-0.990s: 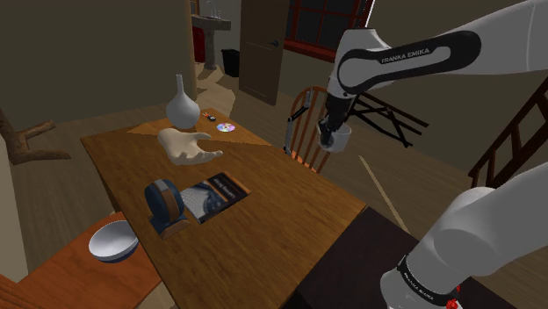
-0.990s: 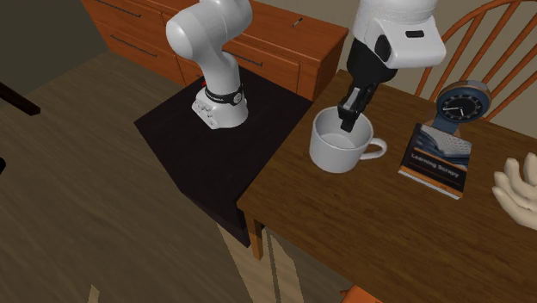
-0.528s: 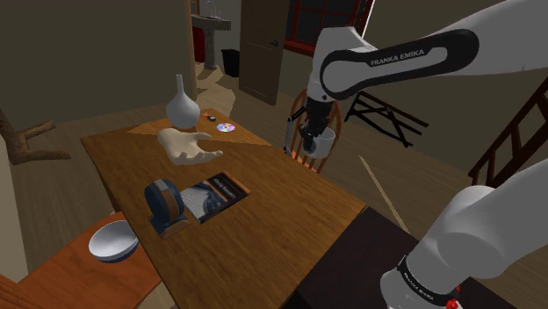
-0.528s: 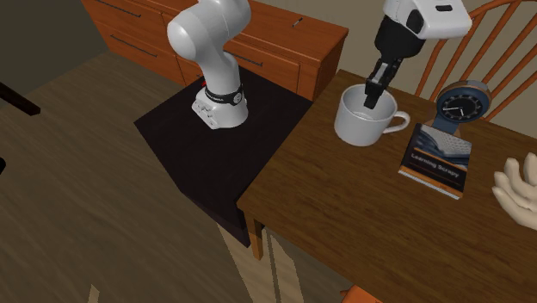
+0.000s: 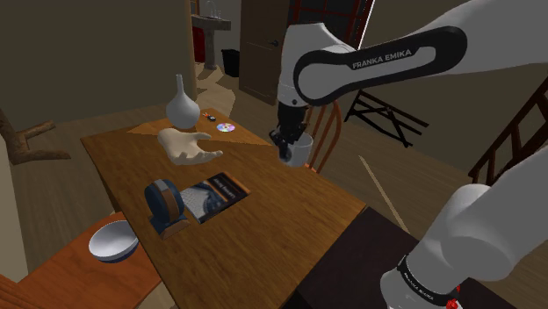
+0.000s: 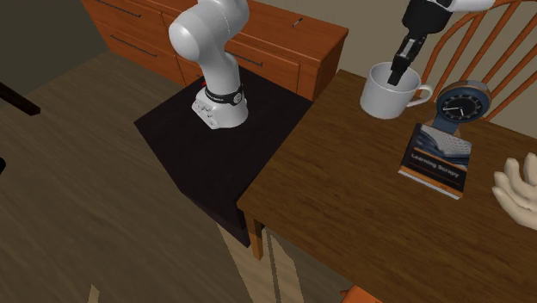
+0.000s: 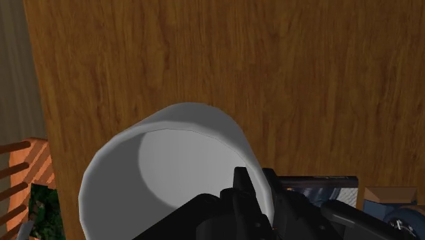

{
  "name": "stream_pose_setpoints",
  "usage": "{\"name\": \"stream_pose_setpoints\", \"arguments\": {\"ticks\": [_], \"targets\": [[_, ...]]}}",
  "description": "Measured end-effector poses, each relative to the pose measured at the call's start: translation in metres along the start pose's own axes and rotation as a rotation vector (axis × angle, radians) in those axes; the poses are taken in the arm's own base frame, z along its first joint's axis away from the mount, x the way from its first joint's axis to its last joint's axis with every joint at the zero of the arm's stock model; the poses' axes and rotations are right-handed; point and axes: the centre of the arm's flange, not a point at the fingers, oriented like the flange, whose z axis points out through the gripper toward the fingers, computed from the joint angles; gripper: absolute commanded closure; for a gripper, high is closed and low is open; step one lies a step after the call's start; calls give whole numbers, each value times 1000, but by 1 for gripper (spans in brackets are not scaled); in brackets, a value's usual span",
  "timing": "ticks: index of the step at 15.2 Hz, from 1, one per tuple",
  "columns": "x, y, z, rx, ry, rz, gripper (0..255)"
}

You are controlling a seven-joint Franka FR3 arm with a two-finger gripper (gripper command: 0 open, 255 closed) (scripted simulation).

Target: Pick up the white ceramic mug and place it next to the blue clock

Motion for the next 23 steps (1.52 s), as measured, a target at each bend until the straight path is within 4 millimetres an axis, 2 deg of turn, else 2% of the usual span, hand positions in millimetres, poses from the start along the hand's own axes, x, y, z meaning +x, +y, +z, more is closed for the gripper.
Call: {"name": "stream_pose_setpoints", "arguments": {"ticks": [23], "targets": [[40, -302, -13, 1, -1, -1, 255]]}}
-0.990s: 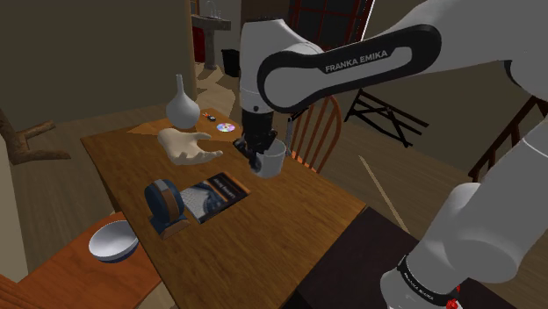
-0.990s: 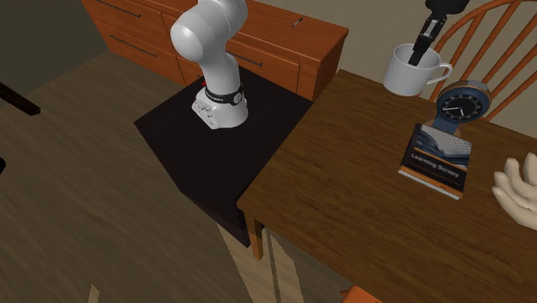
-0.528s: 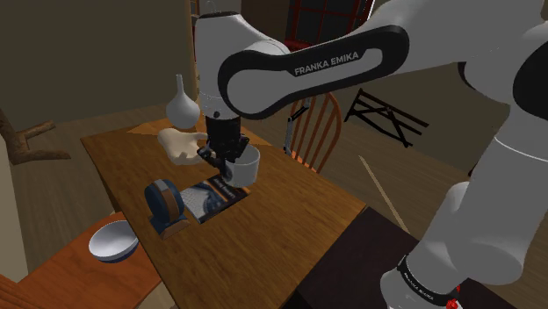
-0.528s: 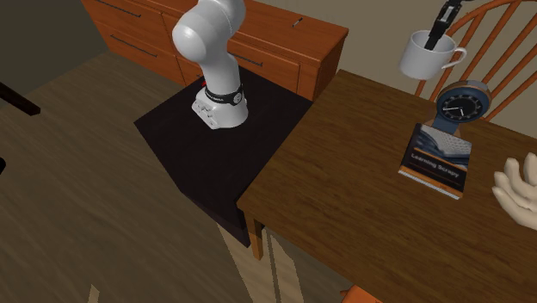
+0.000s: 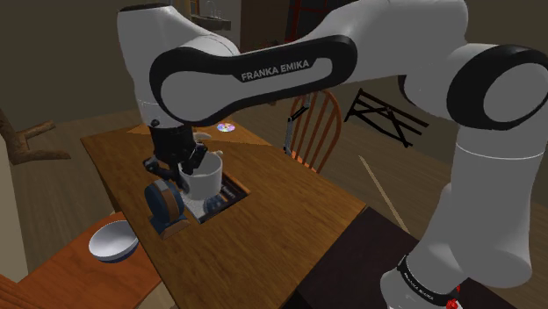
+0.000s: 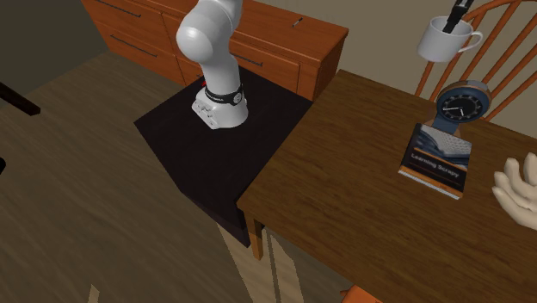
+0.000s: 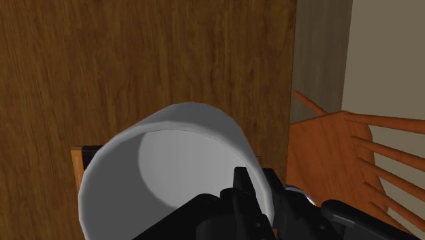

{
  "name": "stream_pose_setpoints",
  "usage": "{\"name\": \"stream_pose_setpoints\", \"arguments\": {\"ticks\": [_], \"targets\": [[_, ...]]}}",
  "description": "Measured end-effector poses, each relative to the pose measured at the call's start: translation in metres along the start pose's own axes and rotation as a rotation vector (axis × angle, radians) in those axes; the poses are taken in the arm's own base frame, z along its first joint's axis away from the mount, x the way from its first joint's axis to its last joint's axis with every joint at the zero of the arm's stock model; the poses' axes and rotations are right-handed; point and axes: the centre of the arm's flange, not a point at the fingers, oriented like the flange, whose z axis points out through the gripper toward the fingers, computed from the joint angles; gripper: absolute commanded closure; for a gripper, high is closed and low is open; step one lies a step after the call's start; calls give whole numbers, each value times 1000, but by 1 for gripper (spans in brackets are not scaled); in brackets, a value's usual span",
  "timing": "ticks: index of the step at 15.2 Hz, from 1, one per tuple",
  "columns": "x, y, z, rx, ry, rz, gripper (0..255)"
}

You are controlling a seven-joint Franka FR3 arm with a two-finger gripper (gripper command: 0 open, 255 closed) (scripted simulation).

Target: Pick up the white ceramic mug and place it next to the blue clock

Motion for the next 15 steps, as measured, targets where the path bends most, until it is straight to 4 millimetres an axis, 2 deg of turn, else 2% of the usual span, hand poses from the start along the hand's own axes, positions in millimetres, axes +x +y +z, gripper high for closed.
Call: {"name": "stream_pose_setpoints", "arguments": {"ticks": [2, 4, 15], "targets": [[4, -26, -5, 0, 0, 0, 255], [6, -37, 3, 0, 0, 1, 255], [5, -43, 60, -1, 0, 2, 255]]}}
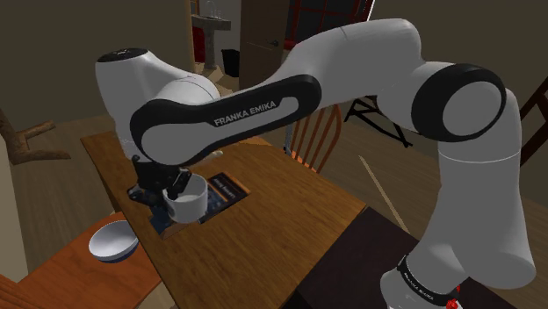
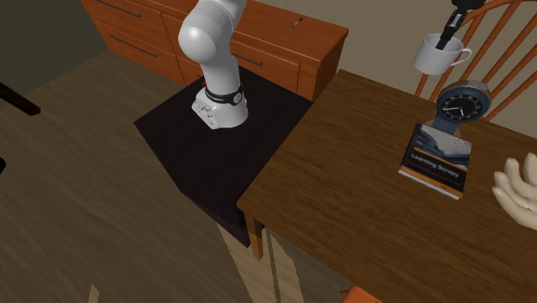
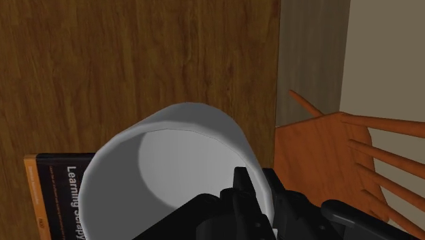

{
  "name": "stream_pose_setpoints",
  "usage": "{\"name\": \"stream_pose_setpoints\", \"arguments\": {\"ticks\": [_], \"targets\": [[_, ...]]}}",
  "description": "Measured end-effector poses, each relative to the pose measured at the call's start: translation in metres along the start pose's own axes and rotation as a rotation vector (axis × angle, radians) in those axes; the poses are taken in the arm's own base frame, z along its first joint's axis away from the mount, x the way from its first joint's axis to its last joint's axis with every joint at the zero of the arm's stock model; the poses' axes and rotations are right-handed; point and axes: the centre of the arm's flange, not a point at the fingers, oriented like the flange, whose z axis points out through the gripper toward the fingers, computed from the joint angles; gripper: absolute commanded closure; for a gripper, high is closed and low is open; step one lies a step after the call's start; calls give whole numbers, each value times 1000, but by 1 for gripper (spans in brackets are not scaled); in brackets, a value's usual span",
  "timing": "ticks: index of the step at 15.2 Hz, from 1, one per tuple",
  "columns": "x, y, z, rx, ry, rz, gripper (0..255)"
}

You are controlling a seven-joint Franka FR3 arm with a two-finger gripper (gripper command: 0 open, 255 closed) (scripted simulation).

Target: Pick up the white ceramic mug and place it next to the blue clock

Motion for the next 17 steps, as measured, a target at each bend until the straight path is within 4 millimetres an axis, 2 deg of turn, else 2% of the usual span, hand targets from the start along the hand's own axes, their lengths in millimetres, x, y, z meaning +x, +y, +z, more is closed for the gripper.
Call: {"name": "stream_pose_setpoints", "arguments": {"ticks": [17], "targets": [[-3, -3, 91, 0, 0, 0, 255]]}}
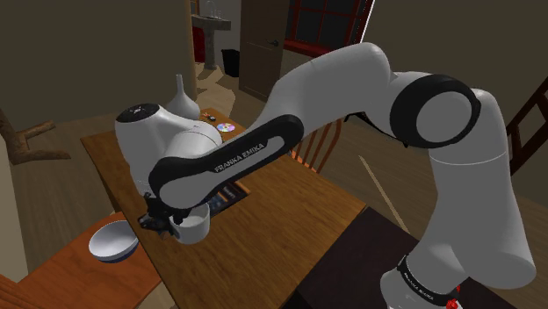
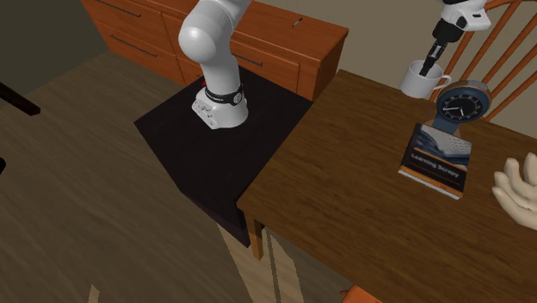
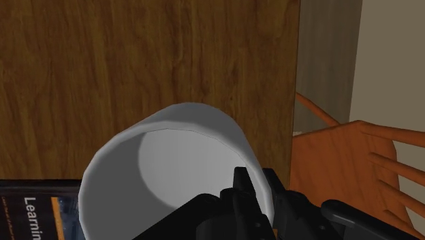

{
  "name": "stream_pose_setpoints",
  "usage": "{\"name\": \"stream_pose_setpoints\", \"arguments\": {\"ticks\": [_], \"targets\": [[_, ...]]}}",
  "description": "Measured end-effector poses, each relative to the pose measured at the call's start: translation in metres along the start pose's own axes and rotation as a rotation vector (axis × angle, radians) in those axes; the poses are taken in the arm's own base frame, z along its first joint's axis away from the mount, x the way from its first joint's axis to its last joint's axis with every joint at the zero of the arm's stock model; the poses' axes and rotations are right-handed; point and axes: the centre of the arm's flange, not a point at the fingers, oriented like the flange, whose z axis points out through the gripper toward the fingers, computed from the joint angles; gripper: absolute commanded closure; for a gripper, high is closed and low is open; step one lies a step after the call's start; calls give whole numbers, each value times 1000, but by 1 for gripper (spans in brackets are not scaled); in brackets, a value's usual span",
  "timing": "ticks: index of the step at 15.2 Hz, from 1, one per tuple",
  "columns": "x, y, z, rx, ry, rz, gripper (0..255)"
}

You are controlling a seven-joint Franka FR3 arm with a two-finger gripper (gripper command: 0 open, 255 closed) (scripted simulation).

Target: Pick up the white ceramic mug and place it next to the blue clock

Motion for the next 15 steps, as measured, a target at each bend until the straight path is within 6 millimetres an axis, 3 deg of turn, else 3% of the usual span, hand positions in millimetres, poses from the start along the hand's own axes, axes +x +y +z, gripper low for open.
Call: {"name": "stream_pose_setpoints", "arguments": {"ticks": [15], "targets": [[-1, -5, 77, 0, 0, 0, 255]]}}
